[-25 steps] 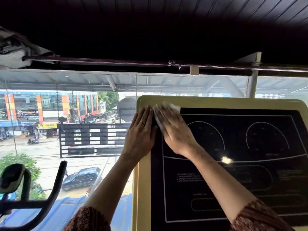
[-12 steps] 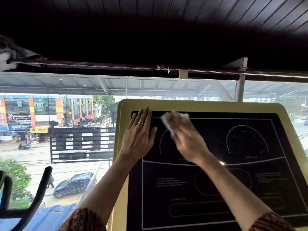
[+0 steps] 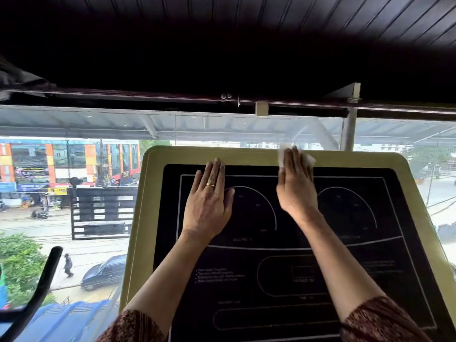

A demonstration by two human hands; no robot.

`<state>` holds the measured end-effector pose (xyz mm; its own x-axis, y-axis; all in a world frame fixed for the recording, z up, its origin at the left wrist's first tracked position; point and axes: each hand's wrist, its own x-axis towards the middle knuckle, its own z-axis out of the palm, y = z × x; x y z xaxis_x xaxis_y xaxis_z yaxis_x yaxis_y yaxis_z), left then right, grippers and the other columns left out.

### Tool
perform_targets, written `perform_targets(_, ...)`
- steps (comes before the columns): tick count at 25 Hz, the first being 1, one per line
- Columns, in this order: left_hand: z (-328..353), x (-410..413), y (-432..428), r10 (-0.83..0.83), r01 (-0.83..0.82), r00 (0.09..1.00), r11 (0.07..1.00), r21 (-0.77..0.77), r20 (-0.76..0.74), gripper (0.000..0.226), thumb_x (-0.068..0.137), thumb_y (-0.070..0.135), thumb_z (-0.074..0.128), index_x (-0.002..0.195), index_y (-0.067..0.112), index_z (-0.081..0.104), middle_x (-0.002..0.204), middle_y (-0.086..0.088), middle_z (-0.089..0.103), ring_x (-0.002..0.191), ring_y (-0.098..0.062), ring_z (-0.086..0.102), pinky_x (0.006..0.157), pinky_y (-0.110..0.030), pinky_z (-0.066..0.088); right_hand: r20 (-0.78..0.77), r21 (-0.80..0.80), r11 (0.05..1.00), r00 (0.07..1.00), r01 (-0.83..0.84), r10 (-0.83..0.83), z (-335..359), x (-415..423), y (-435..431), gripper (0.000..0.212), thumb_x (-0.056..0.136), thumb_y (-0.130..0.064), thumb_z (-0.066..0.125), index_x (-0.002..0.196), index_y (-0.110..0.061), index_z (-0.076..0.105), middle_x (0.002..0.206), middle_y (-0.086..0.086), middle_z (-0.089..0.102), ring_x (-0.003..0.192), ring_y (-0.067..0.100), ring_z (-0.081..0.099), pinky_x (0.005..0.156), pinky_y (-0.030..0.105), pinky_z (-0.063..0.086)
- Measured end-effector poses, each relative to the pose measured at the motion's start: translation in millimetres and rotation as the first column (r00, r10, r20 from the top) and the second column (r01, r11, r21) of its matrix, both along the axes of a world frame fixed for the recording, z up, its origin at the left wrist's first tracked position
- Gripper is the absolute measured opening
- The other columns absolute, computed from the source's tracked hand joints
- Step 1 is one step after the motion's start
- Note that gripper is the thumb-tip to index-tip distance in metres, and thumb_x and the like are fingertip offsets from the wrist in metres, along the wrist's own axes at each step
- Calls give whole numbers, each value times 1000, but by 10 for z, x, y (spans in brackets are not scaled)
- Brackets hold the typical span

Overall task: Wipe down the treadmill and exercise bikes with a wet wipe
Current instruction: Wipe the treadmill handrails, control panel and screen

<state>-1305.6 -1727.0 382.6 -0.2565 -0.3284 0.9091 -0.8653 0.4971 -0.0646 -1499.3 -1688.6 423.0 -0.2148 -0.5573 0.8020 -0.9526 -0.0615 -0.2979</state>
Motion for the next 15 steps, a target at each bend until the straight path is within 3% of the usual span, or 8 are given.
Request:
perform_targets(2, -1, -4, -6, 8, -8, 1000, 1000, 0, 2, 60, 97, 37, 26, 144, 0, 31, 152, -14, 29, 141, -23, 22, 116, -38, 14, -54, -61, 996, 997, -63, 59, -293, 170, 58, 57, 98, -18, 24, 152, -14, 4, 159, 8, -1, 146, 21, -6, 120, 38, 1)
perform_targets(5, 12, -6, 0, -3, 2, 1000, 1000, -9, -4, 60, 97, 37, 28, 144, 0, 33, 151, -14, 30, 141, -23, 23, 116, -37, 14, -410, 29, 936, 850, -352, 332, -299, 391, 25, 62, 96, -9, 39, 151, -20, 12, 157, -1, 4, 146, 15, -2, 120, 35, 10)
perform_targets(6, 7, -1, 2, -6, 6, 1000, 1000, -1, -4, 60, 97, 37, 27, 144, 0, 32, 152, -13, 29, 142, -23, 22, 117, -37, 13, -415, 47, 936, 846, -348, 336, -166, 306, 4, 66, 95, -6, 43, 150, -22, 13, 157, -4, 4, 145, 15, 0, 118, 33, 16)
perform_targets(7, -4, 5, 8, -5, 5, 1000, 1000, 7, -6, 60, 97, 37, 26, 145, 1, 31, 153, -13, 27, 142, -22, 20, 117, -36, 12, -331, 42, 958, 901, -284, 282, -67, 184, 6, 67, 94, -4, 43, 150, -23, 11, 158, -5, 3, 145, 17, 1, 116, 31, 18)
perform_targets(9, -9, -3, 19, 4, -4, 1000, 1000, 11, -5, 61, 98, 38, 24, 146, 1, 29, 154, -12, 25, 143, -21, 18, 117, -37, 12, -39, 2, 995, 995, -96, 96, -90, -59, 67, 62, 98, -8, 35, 151, -18, 4, 159, 3, -1, 146, 20, -4, 119, 32, 6)
perform_targets(11, -8, -11, 25, 5, -5, 1000, 1000, 14, -7, 61, 97, 38, 24, 145, 1, 29, 153, -13, 26, 142, -21, 18, 117, -38, 14, 77, -52, 998, 996, -38, 42, -378, 95, 166, 64, 97, -9, 33, 151, -14, 0, 159, 6, -6, 146, 18, -11, 120, 35, -3)
perform_targets(13, -15, -14, 17, 1, -1, 1000, 1000, 3, -12, 61, 97, 37, 25, 145, 0, 30, 152, -13, 27, 142, -21, 20, 116, -38, 15, -99, -39, 975, 972, -217, 212, -599, 463, 187, 66, 94, -4, 36, 152, -16, 6, 158, 1, -3, 145, 13, -11, 120, 34, 0)
perform_targets(15, -4, -16, 13, -5, 5, 1000, 1000, -6, -14, 60, 97, 36, 26, 144, -1, 32, 152, -14, 28, 141, -22, 21, 116, -37, 14, -336, 22, 941, 885, -336, 324, -424, 482, 83, 61, 94, -7, 30, 151, -19, 12, 156, -4, 0, 145, 11, -8, 120, 37, 8)
